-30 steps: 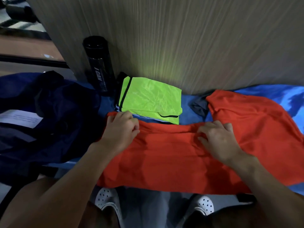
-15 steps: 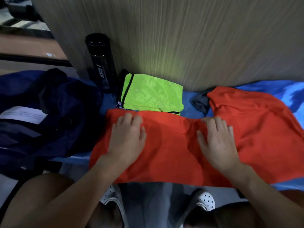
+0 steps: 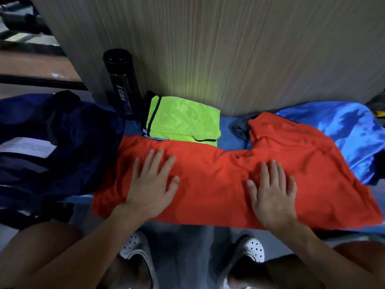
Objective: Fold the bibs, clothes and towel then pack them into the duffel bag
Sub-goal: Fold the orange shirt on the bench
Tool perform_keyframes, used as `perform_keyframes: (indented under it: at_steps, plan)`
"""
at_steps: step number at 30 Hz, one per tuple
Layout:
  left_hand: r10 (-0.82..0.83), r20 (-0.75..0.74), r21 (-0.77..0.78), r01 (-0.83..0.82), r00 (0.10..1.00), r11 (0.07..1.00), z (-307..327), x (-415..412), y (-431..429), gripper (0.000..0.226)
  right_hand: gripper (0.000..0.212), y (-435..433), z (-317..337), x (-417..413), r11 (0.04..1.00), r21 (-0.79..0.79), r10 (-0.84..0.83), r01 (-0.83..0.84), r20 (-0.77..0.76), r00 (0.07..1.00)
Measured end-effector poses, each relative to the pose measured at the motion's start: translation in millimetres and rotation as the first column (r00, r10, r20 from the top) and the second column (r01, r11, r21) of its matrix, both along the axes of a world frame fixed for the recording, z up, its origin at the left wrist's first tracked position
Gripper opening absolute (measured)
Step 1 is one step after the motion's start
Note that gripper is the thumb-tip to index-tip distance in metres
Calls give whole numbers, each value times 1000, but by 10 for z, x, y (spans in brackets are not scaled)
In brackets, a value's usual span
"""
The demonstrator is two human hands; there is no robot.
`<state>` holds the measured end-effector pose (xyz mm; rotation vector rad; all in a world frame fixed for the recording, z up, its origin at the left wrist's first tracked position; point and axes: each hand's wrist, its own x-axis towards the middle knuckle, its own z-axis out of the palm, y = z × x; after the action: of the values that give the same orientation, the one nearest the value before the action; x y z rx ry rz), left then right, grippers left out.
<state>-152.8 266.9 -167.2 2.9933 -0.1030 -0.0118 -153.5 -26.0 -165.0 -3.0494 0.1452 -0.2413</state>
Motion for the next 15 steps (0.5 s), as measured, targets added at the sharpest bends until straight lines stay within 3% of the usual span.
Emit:
perform_keyframes:
  at_steps: [3, 5, 8, 11, 15]
  plan:
    - [-72, -90, 73, 79, 993, 994, -39, -14, -46, 73, 83, -53, -119, -97, 997, -35, -67, 63, -139, 988]
    - [-39, -131, 77, 50, 991, 996, -10, 34, -27, 77, 80, -108, -118, -149, 998, -46, -49, 44, -126, 991]
    - [-61, -3, 109, 61, 998, 992, 110, 32, -186, 72, 71, -213, -29, -155, 997, -63, -47, 43, -62, 997]
    - [-219, 284, -41, 240, 933, 970, 266, 123, -540, 48, 57, -394, 125, 28, 999, 16, -50, 49, 98, 994]
    - [-210, 310, -298, 305, 927, 905, 615, 537, -1264, 41, 44, -707, 322, 391, 992, 118, -67, 35, 285, 956]
